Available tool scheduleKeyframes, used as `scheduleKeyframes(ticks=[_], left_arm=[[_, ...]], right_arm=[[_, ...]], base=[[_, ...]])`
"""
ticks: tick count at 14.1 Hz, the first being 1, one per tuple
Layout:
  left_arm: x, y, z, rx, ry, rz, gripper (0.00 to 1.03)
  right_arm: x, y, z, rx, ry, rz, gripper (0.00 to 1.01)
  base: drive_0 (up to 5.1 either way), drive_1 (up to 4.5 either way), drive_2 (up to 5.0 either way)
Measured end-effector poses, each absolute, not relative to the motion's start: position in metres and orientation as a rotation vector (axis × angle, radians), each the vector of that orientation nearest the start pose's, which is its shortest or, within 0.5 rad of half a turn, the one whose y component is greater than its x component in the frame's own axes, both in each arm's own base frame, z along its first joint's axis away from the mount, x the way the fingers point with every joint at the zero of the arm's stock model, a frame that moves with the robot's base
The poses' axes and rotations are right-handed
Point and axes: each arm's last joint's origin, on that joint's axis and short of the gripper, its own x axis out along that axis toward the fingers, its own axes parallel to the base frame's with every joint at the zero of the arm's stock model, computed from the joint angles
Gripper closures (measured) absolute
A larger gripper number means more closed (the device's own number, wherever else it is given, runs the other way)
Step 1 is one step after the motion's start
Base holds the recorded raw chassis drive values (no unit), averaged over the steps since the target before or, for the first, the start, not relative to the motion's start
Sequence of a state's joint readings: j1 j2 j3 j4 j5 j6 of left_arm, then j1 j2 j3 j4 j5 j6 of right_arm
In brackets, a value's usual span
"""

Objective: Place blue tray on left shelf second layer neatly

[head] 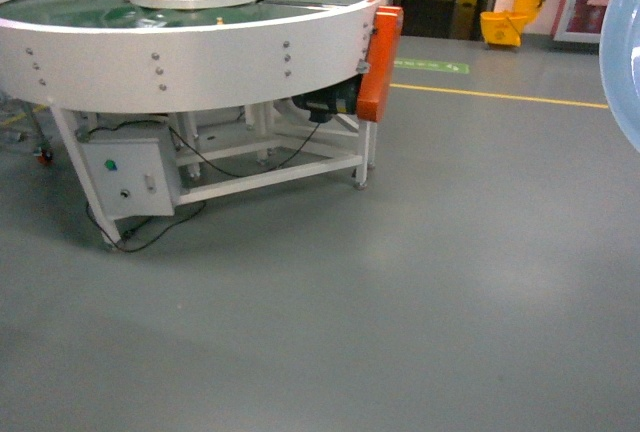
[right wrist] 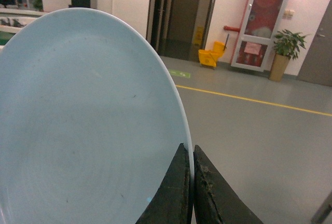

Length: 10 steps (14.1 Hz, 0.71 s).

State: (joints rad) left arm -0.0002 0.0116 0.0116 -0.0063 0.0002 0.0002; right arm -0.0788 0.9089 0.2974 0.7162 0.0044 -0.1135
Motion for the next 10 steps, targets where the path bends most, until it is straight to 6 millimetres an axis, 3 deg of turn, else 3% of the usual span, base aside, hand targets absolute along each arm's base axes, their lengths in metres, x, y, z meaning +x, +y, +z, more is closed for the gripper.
scheduleKeyframes(ticks=[10], left_arm=[[0.0977,0.0000,0.1661,0.000,0.004,0.000,0.05]], right_arm=[[0.1882,-0.0150,0.2308,-0.117,-0.104,-0.089,0.99]], base=[[2.5,-0.91,-6.1]])
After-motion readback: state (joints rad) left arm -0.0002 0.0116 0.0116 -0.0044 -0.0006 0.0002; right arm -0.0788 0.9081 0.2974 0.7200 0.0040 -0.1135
